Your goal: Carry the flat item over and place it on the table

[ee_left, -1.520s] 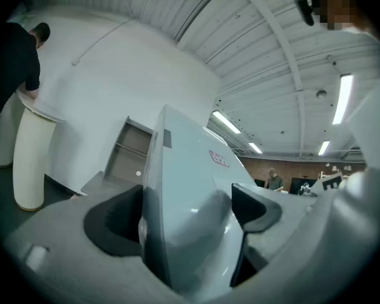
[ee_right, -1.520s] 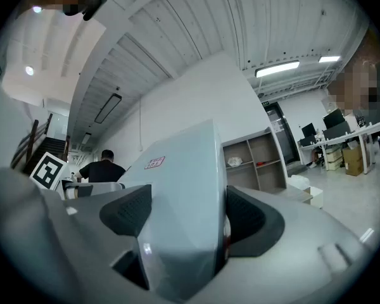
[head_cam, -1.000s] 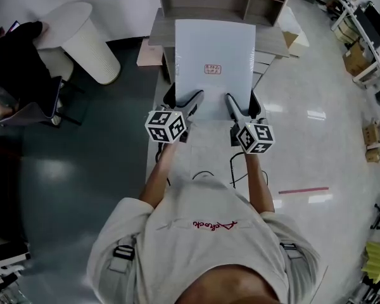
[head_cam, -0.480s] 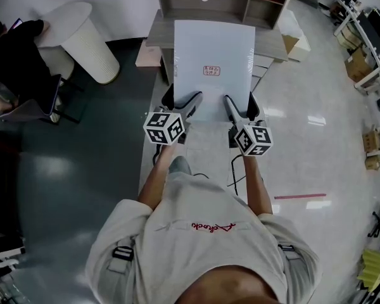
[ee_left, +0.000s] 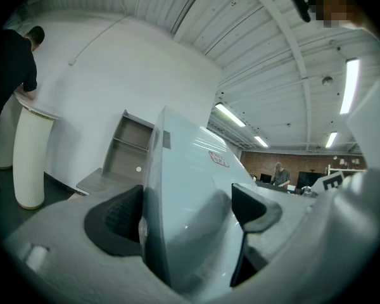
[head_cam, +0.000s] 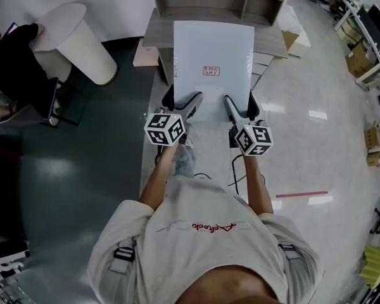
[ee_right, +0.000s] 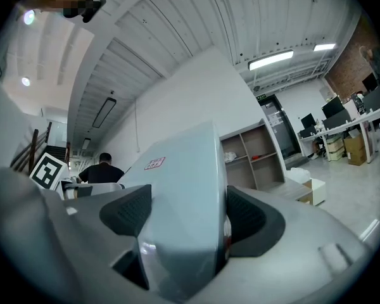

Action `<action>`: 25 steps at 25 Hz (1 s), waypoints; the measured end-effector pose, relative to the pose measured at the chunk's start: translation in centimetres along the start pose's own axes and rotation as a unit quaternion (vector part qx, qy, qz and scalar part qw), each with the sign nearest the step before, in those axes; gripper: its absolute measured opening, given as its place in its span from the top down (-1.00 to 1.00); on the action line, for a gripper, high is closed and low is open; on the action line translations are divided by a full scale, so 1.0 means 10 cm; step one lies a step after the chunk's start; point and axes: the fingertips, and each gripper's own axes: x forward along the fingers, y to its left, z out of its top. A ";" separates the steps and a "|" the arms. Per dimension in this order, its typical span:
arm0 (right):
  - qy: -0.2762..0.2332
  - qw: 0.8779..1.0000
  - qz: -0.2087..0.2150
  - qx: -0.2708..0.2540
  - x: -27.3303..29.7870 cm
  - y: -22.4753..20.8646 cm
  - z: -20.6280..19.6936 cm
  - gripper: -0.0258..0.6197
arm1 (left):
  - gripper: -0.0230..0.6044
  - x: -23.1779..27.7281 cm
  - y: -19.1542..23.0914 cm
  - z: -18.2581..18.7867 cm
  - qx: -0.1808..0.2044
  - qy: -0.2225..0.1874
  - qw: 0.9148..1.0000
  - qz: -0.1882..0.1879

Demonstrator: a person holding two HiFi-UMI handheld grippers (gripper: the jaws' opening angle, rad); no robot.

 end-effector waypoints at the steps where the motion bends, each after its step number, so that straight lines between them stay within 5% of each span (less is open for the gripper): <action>1: 0.001 1.000 -0.002 0.002 0.03 -0.03 -0.03 -0.25 | -0.49 0.04 0.02 -0.02 -0.001 0.002 1.000 -0.001; 25: 0.002 1.000 -0.024 -0.017 2.23 -0.65 0.24 -0.24 | -0.48 1.83 1.42 0.63 -0.012 -0.001 1.000 -0.023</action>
